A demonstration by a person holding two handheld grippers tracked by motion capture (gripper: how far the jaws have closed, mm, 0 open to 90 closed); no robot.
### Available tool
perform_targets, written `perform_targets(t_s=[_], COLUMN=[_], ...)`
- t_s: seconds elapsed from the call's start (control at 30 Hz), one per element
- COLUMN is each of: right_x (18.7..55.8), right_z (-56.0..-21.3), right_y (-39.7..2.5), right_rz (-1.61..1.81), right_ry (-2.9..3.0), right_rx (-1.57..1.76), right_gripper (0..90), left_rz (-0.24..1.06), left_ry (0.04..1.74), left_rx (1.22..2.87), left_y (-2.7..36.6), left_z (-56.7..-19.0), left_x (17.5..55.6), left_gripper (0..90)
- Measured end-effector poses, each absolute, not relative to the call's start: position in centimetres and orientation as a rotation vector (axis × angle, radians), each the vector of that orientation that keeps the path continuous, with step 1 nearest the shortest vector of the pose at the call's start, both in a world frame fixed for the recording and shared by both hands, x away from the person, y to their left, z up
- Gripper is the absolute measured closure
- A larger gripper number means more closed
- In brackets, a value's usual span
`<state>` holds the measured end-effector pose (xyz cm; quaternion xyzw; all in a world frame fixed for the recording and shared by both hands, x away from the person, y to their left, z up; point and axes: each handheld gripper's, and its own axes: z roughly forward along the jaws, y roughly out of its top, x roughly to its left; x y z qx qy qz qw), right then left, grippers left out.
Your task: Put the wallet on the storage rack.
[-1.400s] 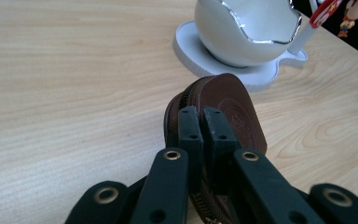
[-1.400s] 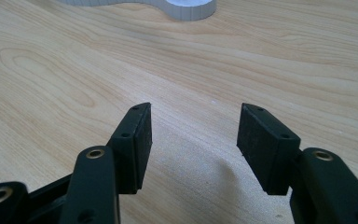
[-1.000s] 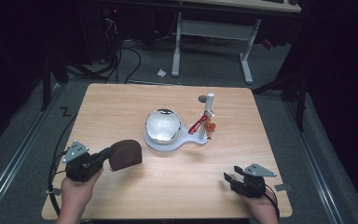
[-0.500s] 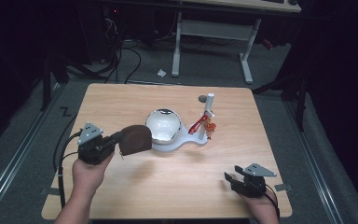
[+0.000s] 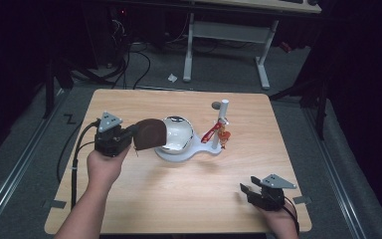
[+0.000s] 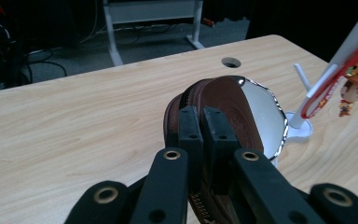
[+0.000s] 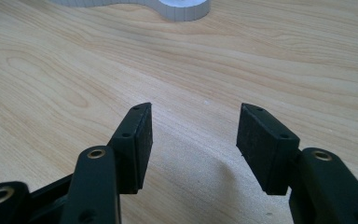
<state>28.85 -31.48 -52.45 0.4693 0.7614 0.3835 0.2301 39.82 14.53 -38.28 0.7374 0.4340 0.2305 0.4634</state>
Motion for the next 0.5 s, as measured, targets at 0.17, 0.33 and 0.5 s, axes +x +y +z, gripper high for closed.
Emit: perform_targets(t_s=[0.17, 0.33, 0.5], right_x=[28.8, 28.8, 28.8], right_z=[-52.3, -52.3, -52.3], right_y=[-31.4, -31.5, -31.5], right_rz=[1.063, 1.064, 1.068], right_ry=[2.089, 2.092, 2.090], right_rx=[1.289, 1.286, 1.291], right_gripper=[45.8, 45.9, 46.0], left_rz=[0.590, 0.594, 0.593], left_ry=[1.079, 1.099, 1.109], left_rx=[1.841, 1.863, 1.899], left_y=[13.7, 12.9, 11.6], left_z=[-38.0, -38.1, -38.3], left_x=[40.9, 41.8, 42.5], left_gripper=[87.0, 86.9, 86.9])
